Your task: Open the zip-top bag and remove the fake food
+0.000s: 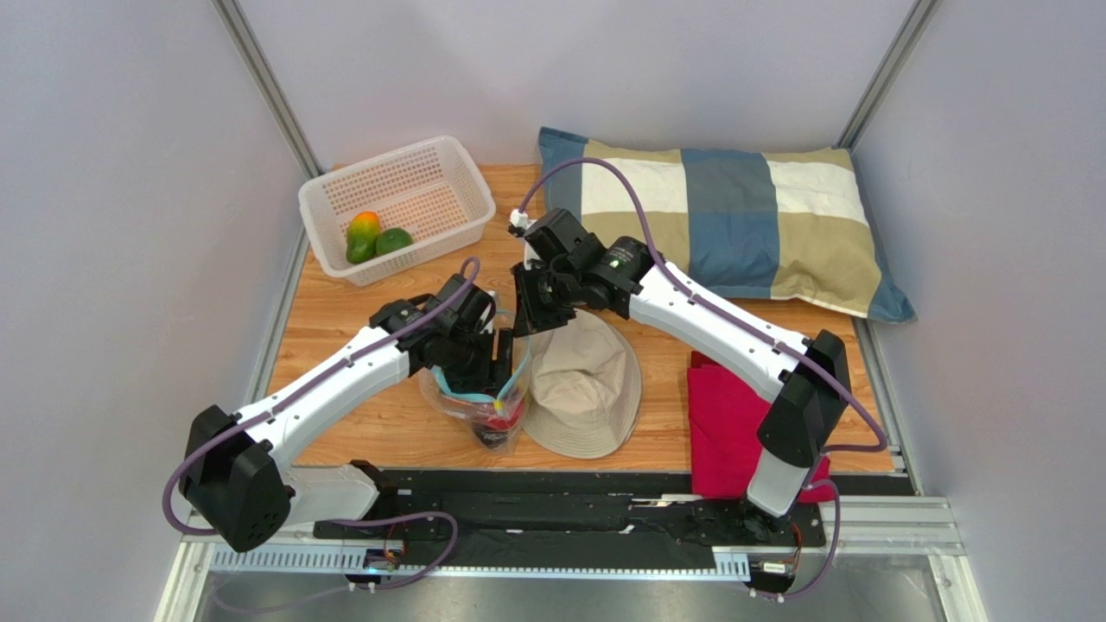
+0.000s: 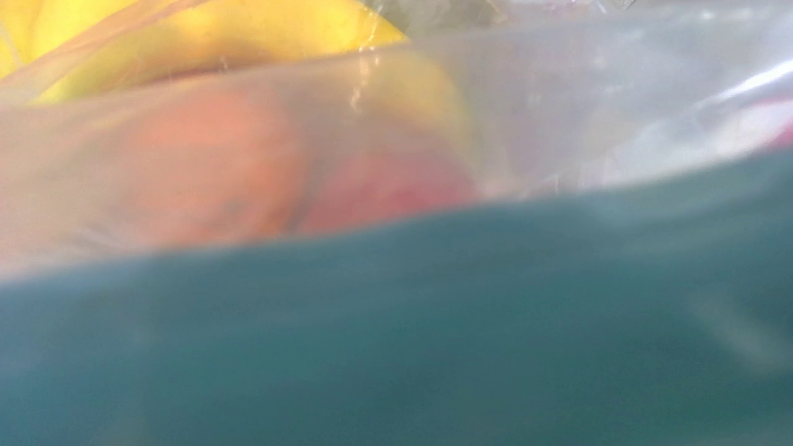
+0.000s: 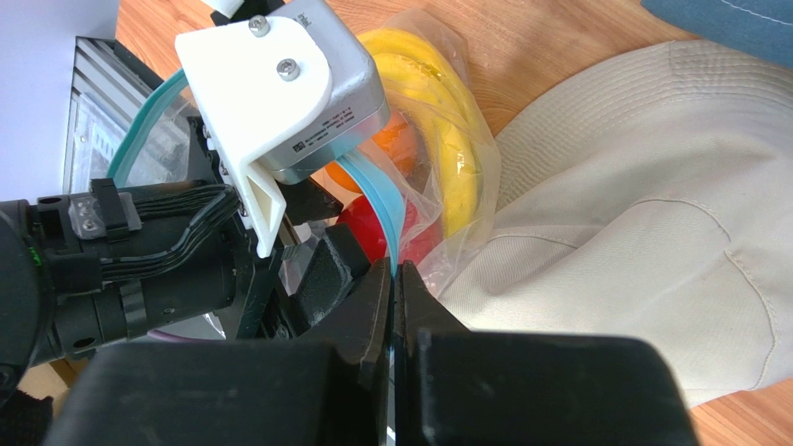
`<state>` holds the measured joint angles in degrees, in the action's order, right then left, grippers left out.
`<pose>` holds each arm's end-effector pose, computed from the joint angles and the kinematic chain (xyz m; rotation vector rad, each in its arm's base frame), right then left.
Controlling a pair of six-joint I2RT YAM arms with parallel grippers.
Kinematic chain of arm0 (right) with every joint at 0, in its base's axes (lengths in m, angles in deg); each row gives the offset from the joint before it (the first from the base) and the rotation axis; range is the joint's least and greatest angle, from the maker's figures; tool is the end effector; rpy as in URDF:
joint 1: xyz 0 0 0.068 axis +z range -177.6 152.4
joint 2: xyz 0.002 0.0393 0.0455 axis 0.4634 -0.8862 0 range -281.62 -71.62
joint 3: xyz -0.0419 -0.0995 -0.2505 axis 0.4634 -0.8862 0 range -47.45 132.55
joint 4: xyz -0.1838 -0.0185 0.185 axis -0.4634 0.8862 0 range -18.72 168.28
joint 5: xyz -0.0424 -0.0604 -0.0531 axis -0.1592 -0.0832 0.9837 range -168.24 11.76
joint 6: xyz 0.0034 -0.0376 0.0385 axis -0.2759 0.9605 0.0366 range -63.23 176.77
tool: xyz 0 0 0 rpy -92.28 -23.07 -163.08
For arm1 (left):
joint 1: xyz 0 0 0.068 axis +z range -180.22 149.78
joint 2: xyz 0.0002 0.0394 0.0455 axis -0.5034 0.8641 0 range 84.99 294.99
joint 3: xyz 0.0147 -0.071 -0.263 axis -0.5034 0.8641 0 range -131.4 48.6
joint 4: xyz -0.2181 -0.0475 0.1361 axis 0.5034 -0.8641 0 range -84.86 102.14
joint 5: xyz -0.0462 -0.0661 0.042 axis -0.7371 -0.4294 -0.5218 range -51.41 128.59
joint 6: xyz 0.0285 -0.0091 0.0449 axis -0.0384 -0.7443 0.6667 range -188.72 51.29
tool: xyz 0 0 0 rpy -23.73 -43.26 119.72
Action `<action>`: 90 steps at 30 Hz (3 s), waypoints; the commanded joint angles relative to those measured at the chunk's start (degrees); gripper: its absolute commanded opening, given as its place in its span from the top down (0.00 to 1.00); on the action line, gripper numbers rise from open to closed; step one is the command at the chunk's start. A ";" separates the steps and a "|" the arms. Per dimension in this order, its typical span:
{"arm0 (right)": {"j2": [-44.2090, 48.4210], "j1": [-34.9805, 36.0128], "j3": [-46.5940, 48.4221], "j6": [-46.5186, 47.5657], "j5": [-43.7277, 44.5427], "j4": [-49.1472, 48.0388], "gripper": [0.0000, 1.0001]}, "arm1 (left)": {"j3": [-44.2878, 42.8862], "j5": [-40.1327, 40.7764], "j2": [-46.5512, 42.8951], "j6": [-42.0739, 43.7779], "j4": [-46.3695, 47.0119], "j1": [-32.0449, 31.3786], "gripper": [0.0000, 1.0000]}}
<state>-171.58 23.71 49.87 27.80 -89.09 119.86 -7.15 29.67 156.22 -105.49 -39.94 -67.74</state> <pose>0.2331 0.3020 0.3371 -0.5961 2.5650 0.7884 0.1782 -0.1437 0.2549 0.0630 2.8761 -0.5235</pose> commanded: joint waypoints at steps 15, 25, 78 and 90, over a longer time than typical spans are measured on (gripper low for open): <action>3.55 -0.07 -1.43 -2.14 0.31 -1.91 1.00 | 11.88 -3.73 1.21 -2.86 15.86 -1.15 0.29; 4.69 -0.07 -3.27 0.23 1.09 -1.82 1.00 | 8.47 3.12 -13.47 -2.60 10.17 -1.15 1.00; 7.76 2.74 -11.36 -16.64 -4.27 -12.98 1.00 | 21.03 -3.13 -12.07 -12.00 32.58 -1.15 0.07; 7.85 3.18 -10.48 -16.56 -3.30 -11.84 1.00 | 20.50 0.40 -10.49 -12.18 35.11 -1.33 0.40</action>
<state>-165.87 26.02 38.75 11.56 -92.61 107.25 14.77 27.00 144.96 -118.08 -8.29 -69.21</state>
